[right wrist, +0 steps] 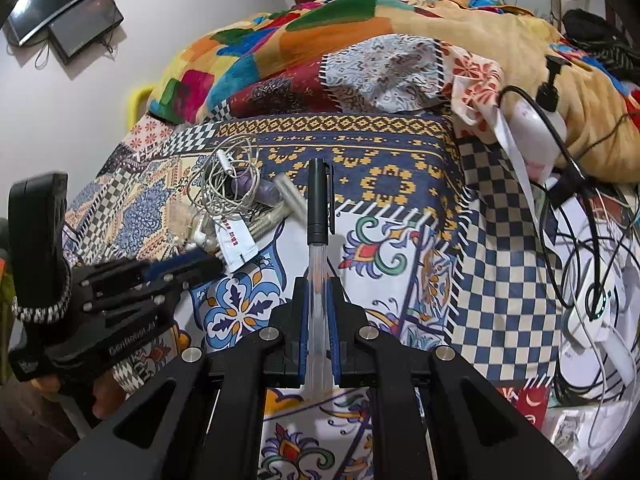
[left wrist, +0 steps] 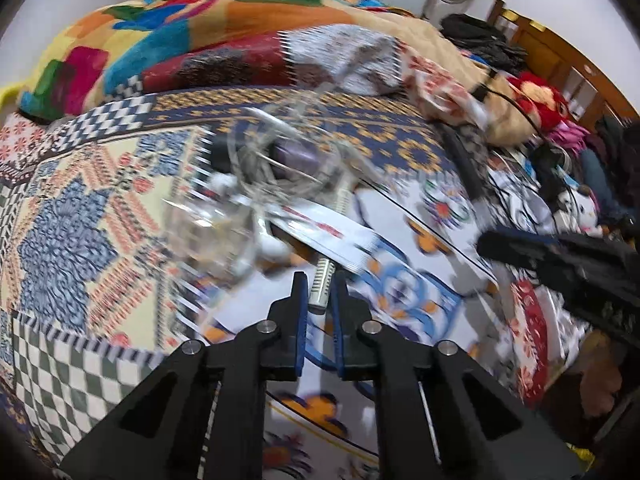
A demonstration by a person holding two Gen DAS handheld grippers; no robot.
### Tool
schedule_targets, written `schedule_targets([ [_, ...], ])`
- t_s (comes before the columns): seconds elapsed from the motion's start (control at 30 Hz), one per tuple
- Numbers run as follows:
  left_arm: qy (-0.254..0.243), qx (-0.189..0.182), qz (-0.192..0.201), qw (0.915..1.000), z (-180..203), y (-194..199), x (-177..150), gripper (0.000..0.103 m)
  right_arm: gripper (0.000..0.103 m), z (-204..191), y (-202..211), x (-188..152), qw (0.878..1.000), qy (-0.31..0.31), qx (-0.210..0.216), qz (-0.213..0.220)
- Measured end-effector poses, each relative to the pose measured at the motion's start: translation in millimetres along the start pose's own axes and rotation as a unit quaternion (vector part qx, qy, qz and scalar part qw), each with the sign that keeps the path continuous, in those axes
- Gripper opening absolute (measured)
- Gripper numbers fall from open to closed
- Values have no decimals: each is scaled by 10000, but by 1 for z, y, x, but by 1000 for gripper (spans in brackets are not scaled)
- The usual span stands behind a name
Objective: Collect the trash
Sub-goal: 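Grasp the white disposable razor with the left tool while the right tool grasps the clear pen, then carry the razor and pen with both tools over the white bin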
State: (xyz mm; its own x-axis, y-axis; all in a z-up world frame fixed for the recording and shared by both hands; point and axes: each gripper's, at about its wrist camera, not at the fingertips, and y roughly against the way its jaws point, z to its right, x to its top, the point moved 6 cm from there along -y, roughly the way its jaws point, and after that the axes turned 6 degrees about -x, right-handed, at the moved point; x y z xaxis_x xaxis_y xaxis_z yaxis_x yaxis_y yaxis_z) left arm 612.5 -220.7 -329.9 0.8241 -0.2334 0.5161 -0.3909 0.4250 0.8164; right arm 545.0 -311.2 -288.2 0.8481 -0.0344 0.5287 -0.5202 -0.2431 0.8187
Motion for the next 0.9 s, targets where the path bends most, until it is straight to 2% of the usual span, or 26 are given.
schedule_targets([
  [0.27, -218, -110, -209, 9995, 33, 18, -40, 8, 8, 4, 14, -8, 10000, -54, 61, 34],
  [0.4, -281, -147, -463, 9984, 45, 24, -56, 8, 8, 4, 23, -12, 9999, -18, 101, 63],
  [0.47, -276, -75, -542, 9981, 45, 22, -53, 12, 8, 5, 26, -13, 9999, -24, 114, 80],
  [0.53, -241, 21, -628, 9977, 47, 18, -44, 37, 8, 6, 30, -14, 9999, -49, 124, 99],
  [0.7, -442, 293, -498, 9974, 56, -2, -20, 39, 8, 11, 38, -14, 9997, -107, 156, 184],
  [0.9, -758, 382, -343, 9958, 67, -24, 4, 39, 8, 21, 42, -9, 9995, -156, 120, 256],
])
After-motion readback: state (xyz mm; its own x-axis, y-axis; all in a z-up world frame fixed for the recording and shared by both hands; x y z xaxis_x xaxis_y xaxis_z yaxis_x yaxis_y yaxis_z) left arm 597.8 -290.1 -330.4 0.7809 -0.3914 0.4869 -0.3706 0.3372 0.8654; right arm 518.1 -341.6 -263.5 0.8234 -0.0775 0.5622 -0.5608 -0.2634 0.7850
